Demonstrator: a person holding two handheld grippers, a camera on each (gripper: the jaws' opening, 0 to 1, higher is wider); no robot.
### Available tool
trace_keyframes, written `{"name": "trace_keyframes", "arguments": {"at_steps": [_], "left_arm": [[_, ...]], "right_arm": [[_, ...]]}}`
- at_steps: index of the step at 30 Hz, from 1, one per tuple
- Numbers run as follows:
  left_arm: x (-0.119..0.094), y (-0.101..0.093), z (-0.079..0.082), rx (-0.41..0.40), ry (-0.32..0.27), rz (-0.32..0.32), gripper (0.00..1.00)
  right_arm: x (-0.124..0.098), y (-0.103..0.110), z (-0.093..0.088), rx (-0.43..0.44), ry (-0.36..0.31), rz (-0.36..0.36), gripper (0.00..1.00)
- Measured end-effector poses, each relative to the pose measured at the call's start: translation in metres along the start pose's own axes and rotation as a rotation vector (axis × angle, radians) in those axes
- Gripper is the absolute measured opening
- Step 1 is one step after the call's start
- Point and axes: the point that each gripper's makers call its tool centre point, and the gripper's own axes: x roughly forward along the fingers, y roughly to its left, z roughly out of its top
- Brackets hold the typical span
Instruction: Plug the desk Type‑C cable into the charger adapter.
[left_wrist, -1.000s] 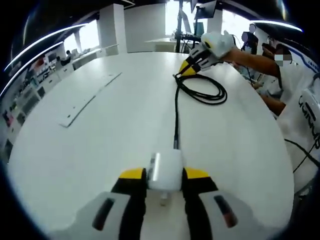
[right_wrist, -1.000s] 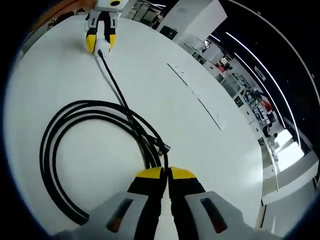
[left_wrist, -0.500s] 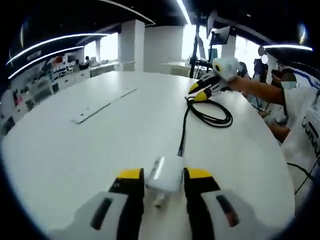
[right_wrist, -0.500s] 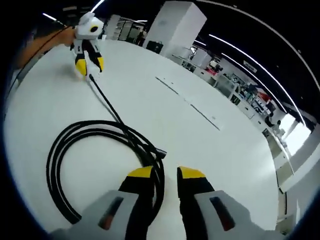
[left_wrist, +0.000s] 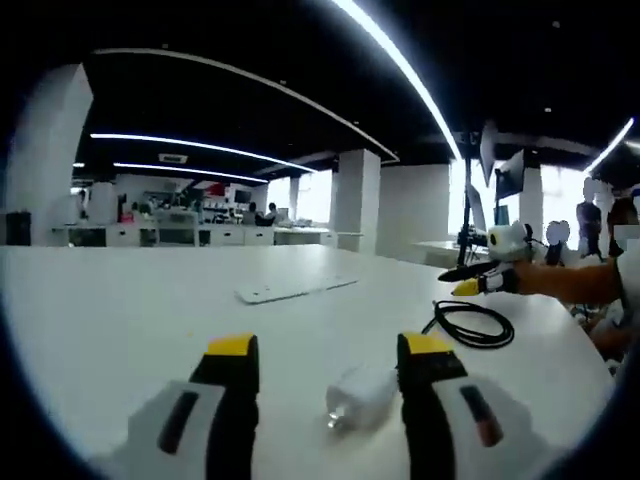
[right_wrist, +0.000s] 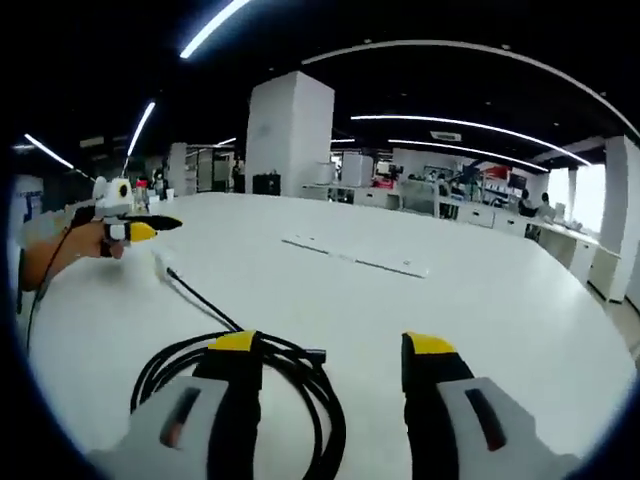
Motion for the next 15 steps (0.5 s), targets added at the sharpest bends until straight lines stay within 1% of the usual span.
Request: {"name": "trace_keyframes", "arguments": {"at_steps": [1,2,3,4,6,7,8,9,10,11,12,13,15], "left_arm": [[-0.002,0.003,0.002,0.014,-0.012,0.027,0.71],[-0.008,0.0,0.003,0.038,-0.013,0.062,0.75],[-0.012,0.001,0.004,0.048,-0.016,0.089,0.79],[-0.011,0.004,0.007,0.042,-0.023,0.091,0.81],[-0.018,0.005,0.015,0.044,-0.069,0.126,0.81],[-0.023,0.006,0.019,0.059,-0.087,0.154,0.82],[-0.023,0.009,0.018,0.059,-0.08,0.16,0.85],[-0.026,0.013,0.017,0.058,-0.063,0.192,0.89],[-0.026,0.013,0.017,0.06,-0.062,0.196,0.91],[-0.028,0.013,0.019,0.064,-0.07,0.196,0.93],[-0.03,0.016,0.021,0.069,-0.08,0.214,0.96],[-0.033,0.019,0.024,0.073,-0.092,0.229,0.97],[-0.036,0.019,0.027,0.071,-0.113,0.238,0.99]], "right_arm": [[0.0,0.006,0.002,-0.003,-0.022,0.0,0.64],[-0.001,0.008,0.003,-0.005,-0.028,-0.009,0.65],[-0.006,0.012,0.004,-0.014,-0.054,-0.024,0.66],[-0.008,0.014,0.006,-0.021,-0.074,-0.027,0.69],[-0.005,0.01,0.01,-0.023,-0.091,-0.029,0.73],[-0.004,0.002,0.016,-0.028,-0.123,-0.059,0.75],[-0.005,0.0,0.022,-0.036,-0.163,-0.077,0.79],[-0.008,0.003,0.023,-0.029,-0.185,-0.093,0.84],[-0.009,0.003,0.024,-0.019,-0.194,-0.105,0.92],[-0.007,0.001,0.024,-0.015,-0.195,-0.105,0.97],[-0.006,-0.003,0.027,0.006,-0.217,-0.119,1.0],[-0.009,0.001,0.024,0.017,-0.21,-0.12,0.99],[-0.009,0.002,0.026,0.025,-0.228,-0.124,1.0]]}}
